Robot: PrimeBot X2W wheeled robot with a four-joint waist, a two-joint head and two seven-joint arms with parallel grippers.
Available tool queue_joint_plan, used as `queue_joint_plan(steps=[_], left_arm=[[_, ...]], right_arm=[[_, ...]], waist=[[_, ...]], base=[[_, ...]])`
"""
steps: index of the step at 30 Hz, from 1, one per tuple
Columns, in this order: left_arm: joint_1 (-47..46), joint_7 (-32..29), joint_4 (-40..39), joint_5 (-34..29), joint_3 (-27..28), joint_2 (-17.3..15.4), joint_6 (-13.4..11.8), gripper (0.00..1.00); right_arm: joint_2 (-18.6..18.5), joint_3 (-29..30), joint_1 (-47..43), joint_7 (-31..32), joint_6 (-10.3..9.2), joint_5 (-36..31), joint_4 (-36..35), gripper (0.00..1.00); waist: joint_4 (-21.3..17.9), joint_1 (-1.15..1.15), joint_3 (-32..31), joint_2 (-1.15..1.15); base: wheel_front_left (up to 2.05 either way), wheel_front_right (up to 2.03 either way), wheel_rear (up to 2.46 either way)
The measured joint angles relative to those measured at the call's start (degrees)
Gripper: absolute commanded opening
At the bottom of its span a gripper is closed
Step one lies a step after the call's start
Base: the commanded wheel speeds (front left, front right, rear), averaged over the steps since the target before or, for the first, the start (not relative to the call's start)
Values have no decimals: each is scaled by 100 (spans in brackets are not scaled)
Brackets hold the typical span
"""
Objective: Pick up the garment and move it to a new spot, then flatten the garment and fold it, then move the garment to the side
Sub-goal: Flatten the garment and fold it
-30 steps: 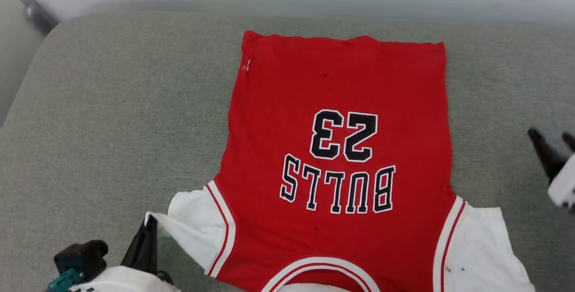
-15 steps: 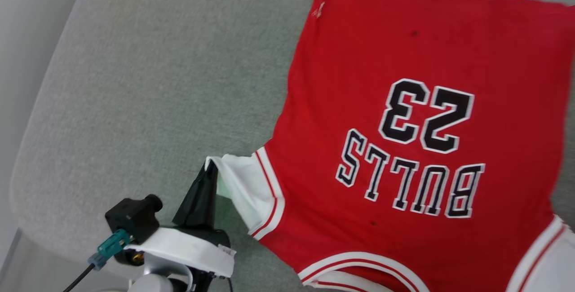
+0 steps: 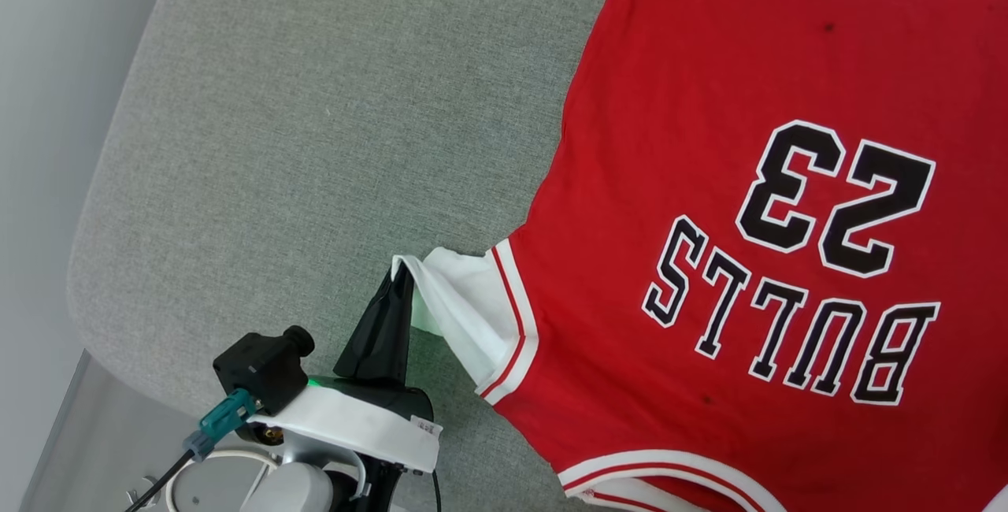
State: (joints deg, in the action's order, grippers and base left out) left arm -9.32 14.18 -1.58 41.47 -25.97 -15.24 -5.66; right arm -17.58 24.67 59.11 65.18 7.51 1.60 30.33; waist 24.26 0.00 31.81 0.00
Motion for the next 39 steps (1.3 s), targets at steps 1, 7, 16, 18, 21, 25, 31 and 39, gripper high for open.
queue_joint_plan(steps=[1, 7, 16, 18, 21, 25, 31, 39], left_arm=[[-13, 12, 13, -8, 1, 5, 12, 0], [-28, 22, 67, -32, 13, 76, 71, 0], [114, 63, 264, -31, 189, 74, 92, 0], [195, 64, 313, -30, 253, 11, 53, 0], [340, 64, 355, 16, 365, -67, -1, 0], [567, 64, 355, 76, 533, -171, -112, 0], [850, 27, 275, 124, 754, -369, -300, 0], [1214, -162, 147, 226, 1038, -709, -549, 0]], right_arm=[[23, 27, -2, 73, 0, -25, -14, 0], [112, -5, -89, 126, -1, -64, -208, 0], [-388, -975, -175, -404, 0, 498, -599, 0], [-617, -1252, -232, -471, 0, 704, -768, 0], [-1014, -1550, -544, -471, 0, 1081, -1102, 0], [-1341, -1695, -1310, -400, 0, 1467, -1653, 0], [-1491, -1473, -3063, -363, 2, 1851, -2383, 0], [-996, -1174, -5443, -615, 2, 2041, -2826, 0]], waist=[[6, 0, -8, 0], [31, 0, -35, 0], [-98, 0, -451, 0], [-172, 0, -612, 0], [-323, 0, -872, 0], [-658, 0, -1142, 0], [-1263, -1, -1503, 0], [-2106, -1, -1832, 0]], base=[[0, 0, 0], [0, 0, 0], [0, 0, 0], [0, 0, 0], [0, 0, 0], [0, 0, 0], [0, 0, 0], [0, 0, 0]])
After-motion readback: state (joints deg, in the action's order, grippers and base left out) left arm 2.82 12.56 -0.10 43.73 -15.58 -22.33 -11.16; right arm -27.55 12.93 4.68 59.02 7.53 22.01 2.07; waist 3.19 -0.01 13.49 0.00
